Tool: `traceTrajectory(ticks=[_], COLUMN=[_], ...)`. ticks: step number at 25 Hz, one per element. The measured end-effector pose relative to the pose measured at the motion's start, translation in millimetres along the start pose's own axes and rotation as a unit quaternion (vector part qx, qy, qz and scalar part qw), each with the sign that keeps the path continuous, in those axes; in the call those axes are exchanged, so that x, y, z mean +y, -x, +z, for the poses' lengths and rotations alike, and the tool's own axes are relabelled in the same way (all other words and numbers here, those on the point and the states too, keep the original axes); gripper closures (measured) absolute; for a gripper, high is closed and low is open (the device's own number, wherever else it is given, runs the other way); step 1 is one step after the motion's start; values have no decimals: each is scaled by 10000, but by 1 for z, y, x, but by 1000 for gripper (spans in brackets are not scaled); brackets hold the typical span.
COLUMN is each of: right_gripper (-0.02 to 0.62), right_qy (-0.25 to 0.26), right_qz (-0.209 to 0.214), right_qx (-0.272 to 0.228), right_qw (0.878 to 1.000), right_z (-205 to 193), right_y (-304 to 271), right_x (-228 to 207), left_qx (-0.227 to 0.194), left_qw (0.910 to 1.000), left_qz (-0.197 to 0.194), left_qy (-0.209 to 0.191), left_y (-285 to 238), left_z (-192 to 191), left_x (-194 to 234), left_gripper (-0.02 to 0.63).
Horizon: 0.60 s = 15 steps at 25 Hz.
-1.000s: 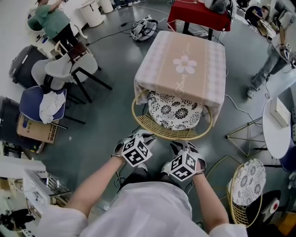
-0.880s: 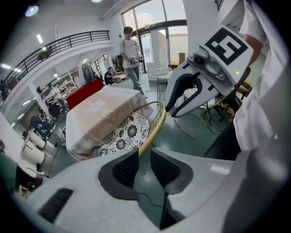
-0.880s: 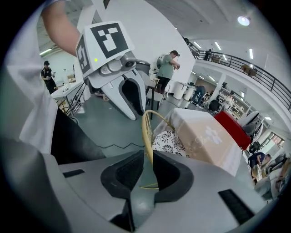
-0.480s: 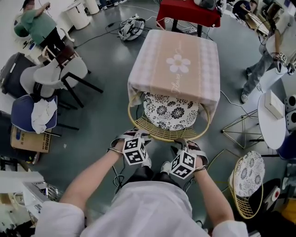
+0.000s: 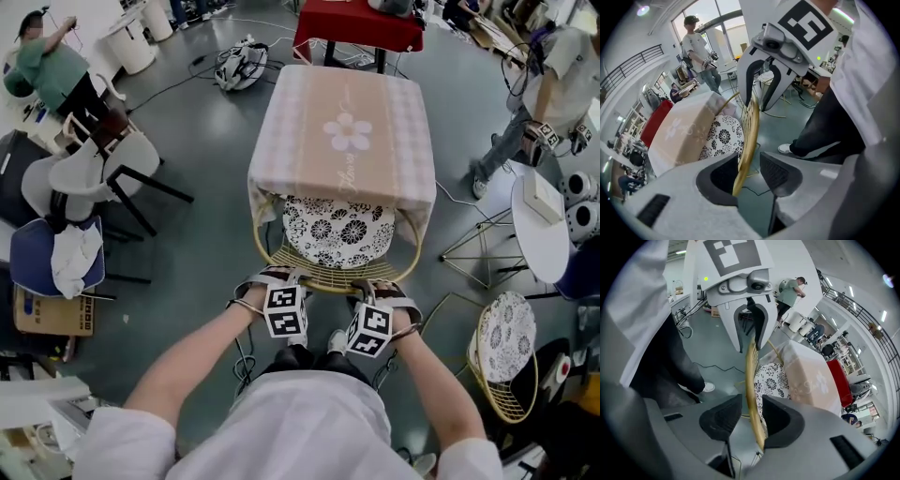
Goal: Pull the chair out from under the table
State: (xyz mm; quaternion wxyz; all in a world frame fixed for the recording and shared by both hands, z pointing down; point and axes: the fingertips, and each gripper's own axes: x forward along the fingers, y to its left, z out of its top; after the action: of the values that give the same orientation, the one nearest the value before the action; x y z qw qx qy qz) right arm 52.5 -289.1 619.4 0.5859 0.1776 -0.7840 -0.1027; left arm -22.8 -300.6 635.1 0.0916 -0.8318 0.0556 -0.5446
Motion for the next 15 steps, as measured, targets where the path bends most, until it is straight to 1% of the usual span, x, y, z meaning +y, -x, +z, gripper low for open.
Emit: traceTrajectory(ticks=[4, 9, 11, 15], right_gripper=[485, 494, 511, 522], right_qy=[423, 382, 492, 724], right_qz=[-29, -137, -192, -257], right_qx=[347, 600, 703, 953], right_qw=[9985, 9974, 9961, 9925], right_z=[-7, -10, -10, -12], right_y=[-14, -24, -26, -31], right_x=[7, 6, 5, 2], left_qx=[62, 43, 1, 11], left_qw=[9990, 9976, 9970, 9945], left_qz=[-87, -154, -211, -261], left_qy=[-436, -678, -747, -1011], left_y=[-11, -17, -17, -20], left_z=[1, 3, 3, 3], left_x=[-3, -5, -6, -5], left_gripper=[468, 468, 468, 469])
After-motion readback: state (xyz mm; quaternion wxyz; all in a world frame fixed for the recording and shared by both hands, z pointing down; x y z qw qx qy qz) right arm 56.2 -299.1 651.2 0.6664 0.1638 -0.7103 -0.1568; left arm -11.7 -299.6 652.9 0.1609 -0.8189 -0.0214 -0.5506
